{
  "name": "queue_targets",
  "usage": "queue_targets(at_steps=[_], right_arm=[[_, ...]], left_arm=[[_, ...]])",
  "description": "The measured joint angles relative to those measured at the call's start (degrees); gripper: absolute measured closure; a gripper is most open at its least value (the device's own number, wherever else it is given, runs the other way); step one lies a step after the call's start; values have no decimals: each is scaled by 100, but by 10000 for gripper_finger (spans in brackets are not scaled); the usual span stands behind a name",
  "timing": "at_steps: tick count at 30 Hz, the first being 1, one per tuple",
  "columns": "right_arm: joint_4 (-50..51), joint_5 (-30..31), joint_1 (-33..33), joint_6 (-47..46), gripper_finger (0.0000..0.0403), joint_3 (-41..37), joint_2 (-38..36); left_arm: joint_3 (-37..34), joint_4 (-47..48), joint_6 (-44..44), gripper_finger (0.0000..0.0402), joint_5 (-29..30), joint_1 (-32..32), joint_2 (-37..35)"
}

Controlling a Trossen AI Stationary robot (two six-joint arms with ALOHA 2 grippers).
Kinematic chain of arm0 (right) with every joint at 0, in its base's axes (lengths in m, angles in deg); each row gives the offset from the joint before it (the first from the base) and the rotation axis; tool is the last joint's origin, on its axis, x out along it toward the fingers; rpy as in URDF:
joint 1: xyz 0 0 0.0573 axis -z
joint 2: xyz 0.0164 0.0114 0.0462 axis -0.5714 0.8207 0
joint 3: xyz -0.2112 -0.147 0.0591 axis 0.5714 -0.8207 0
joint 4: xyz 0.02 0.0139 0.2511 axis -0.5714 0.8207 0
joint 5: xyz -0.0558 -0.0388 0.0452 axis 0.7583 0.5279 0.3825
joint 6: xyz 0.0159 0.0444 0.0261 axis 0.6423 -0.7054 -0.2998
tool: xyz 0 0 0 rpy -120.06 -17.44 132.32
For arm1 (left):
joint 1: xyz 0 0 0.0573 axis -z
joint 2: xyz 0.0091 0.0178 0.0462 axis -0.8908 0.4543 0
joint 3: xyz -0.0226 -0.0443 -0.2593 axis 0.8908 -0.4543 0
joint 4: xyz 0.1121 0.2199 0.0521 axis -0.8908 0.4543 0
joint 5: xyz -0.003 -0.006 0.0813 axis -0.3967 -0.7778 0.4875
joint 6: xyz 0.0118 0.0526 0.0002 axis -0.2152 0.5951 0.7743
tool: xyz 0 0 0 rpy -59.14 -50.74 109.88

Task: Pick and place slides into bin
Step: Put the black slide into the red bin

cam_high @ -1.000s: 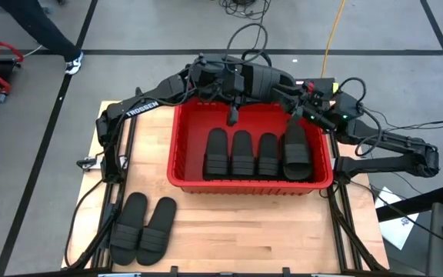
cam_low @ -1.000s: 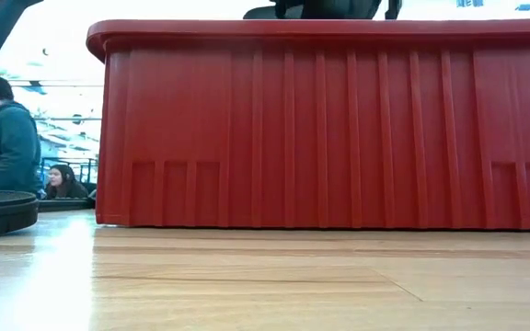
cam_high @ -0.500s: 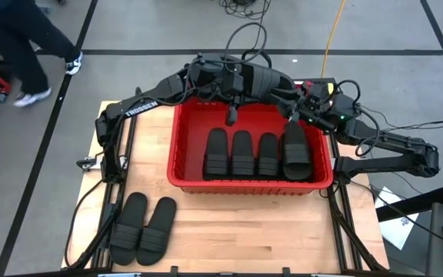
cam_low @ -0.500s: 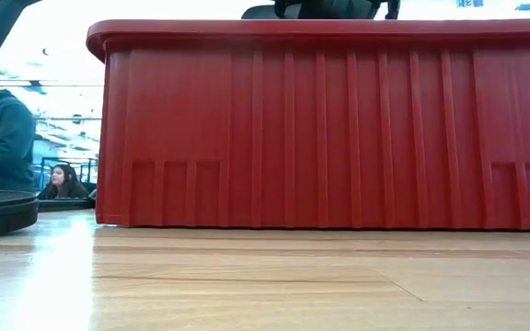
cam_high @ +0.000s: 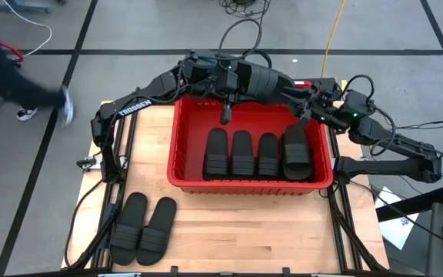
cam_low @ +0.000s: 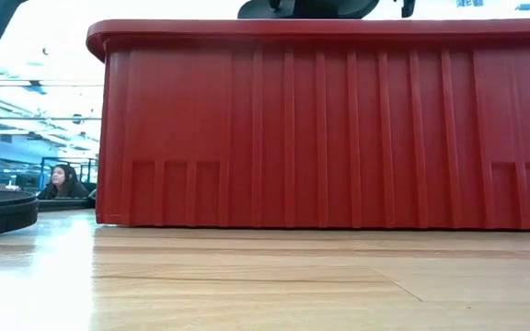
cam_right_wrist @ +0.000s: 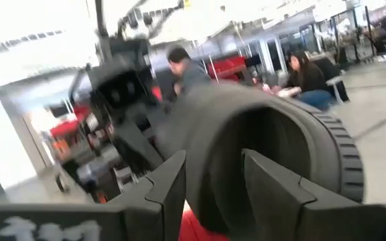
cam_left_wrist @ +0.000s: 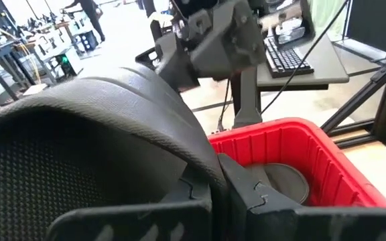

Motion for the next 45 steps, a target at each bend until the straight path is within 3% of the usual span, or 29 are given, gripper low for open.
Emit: queue_targets(at_steps=[16, 28, 33, 36, 41, 45], right_arm=[[-14, -159, 31, -203, 258, 113, 538], [-1276, -266, 39, -328, 258, 103, 1157], [-1540, -722, 53, -399, 262, 95, 1332], [-1570, -872, 53, -504, 287, 95, 1395], [-1585, -988, 51, -501, 384, 95, 1383], [-1532, -972, 46, -480, 395, 95, 1250]], left_arm=[[2, 80, 17, 401, 52, 249, -24], [26, 365, 77, 401, 252, 327, -46], [31, 598, 105, 401, 352, 327, -57], [31, 767, 103, 401, 350, 327, -50], [31, 905, 107, 401, 358, 333, -45], [31, 894, -71, 395, 572, 351, -31]])
